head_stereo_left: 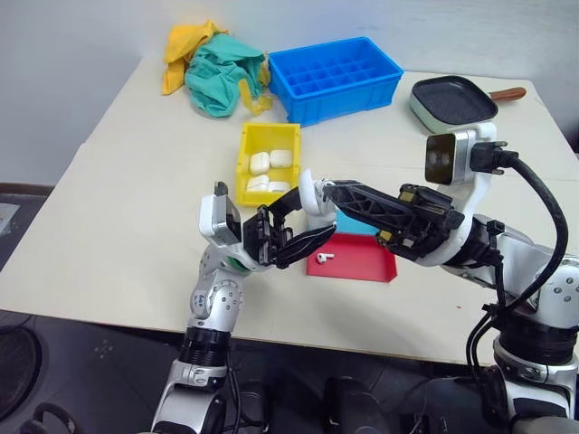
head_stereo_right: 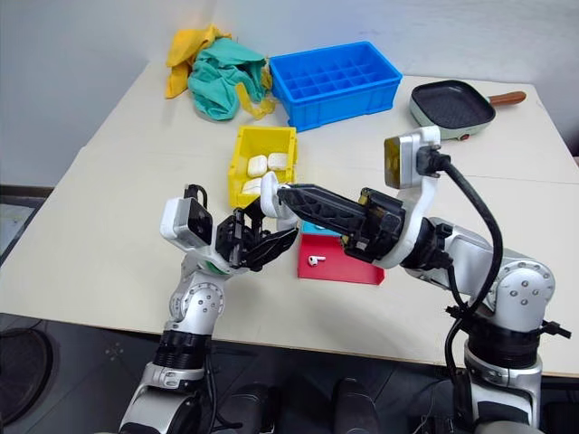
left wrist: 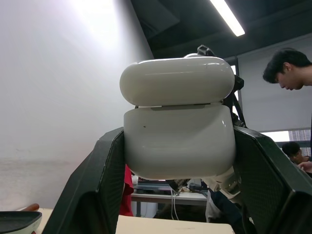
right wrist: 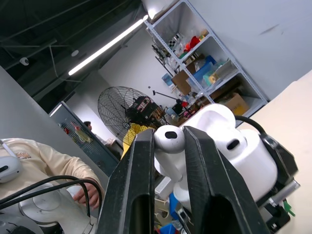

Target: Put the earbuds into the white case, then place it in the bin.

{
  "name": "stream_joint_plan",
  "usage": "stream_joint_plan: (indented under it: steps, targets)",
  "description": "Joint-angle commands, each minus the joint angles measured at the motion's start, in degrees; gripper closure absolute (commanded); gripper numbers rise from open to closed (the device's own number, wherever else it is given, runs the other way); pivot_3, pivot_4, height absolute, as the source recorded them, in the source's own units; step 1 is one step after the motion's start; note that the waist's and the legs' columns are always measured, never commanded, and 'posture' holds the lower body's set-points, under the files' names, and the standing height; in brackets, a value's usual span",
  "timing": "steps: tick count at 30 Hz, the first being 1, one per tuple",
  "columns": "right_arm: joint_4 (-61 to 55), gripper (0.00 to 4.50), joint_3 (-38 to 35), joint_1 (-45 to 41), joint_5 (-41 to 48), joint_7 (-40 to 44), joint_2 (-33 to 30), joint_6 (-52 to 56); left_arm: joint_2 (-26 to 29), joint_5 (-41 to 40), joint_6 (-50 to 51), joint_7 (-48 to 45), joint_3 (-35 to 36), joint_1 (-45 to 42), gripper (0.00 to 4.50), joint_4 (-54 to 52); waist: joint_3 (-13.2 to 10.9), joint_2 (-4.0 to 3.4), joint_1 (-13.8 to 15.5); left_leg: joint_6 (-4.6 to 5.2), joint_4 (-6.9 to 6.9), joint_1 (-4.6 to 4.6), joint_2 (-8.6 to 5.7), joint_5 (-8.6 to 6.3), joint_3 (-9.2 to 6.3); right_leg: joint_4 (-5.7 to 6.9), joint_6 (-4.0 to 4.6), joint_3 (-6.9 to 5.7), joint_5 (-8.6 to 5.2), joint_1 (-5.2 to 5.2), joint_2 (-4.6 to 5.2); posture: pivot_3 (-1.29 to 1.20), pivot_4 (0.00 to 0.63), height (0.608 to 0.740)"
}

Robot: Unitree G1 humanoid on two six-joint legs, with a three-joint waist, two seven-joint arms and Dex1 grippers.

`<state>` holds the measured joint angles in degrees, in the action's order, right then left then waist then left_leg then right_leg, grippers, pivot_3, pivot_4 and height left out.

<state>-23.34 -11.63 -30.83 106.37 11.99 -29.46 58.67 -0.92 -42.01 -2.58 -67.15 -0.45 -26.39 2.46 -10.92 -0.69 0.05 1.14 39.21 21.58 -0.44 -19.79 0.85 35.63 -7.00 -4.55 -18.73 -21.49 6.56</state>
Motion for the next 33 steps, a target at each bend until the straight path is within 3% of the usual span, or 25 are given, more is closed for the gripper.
stream_joint_plan:
  steps: [1,12,20,24,27,30,33]
  targets:
    - [-2.29,4.05,0.45,0.81,-1.04,2.32,-1.72,-1.58,-0.62,-0.3,-0.95,0.45,0.09,-0.09,1.71,-2.29,0.0,0.0,0.03,0.0,0.0,0.0,0.0,0.0,0.0,0.0,0.0,0.0,0.0,0.0,0.0,0.0,0.15,0.74]
    - [-3.18,4.05,2.89,3.1,-9.44,6.83,-2.95,-4.88,-1.11,-0.53,-0.92,1.01,-0.18,-0.49,1.71,-2.97,0.0,0.01,0.11,0.01,0.0,0.01,0.0,0.0,-0.01,-0.04,0.0,-0.02,0.0,0.01,0.0,0.0,0.15,0.74]
    - [-5.14,1.4,-0.4,4.23,-9.96,9.49,-5.58,-7.27,0.07,-1.11,0.55,2.04,1.04,-0.55,1.71,-3.34,-0.01,0.02,0.33,0.01,0.0,0.01,0.0,0.0,-0.02,-0.05,0.0,-0.03,0.0,0.01,0.0,0.0,0.15,0.74]
    - [-4.94,1.4,-6.95,9.71,-4.69,11.38,-13.26,-5.93,4.79,0.41,2.7,2.85,2.87,1.08,1.71,-1.8,-0.02,0.04,1.17,0.04,0.0,0.05,0.0,-0.03,-0.06,-0.13,0.0,-0.05,0.0,0.04,0.01,0.0,0.15,0.74]
    - [-5.29,1.4,-11.96,15.9,-7.88,13.94,-18.85,-4.82,11.3,6.44,3.0,2.79,2.04,1.25,1.71,0.91,-0.02,0.04,1.36,0.04,-0.04,0.05,0.0,-0.03,-0.06,-0.14,0.0,-0.09,0.0,0.05,-0.01,0.0,0.15,0.74]
    - [-8.8,2.02,-11.4,19.54,-22.68,20.02,-21.71,-8.9,16.19,13.43,0.21,1.38,-1.09,0.09,1.71,3.06,-0.02,0.04,1.39,0.05,-0.03,0.04,-0.01,-0.02,0.0,-0.13,-0.01,-0.13,0.0,0.05,-0.02,0.0,0.15,0.74]
    - [-12.1,3.07,-6.26,22.39,-41.79,29.48,-22.8,-19.62,18.84,18.49,-0.56,1.65,-3.81,-1.94,1.71,4.06,-0.02,0.04,1.43,0.07,-0.03,0.02,-0.03,-0.02,0.09,-0.17,-0.05,-0.07,0.03,0.04,-0.03,0.0,0.15,0.74]
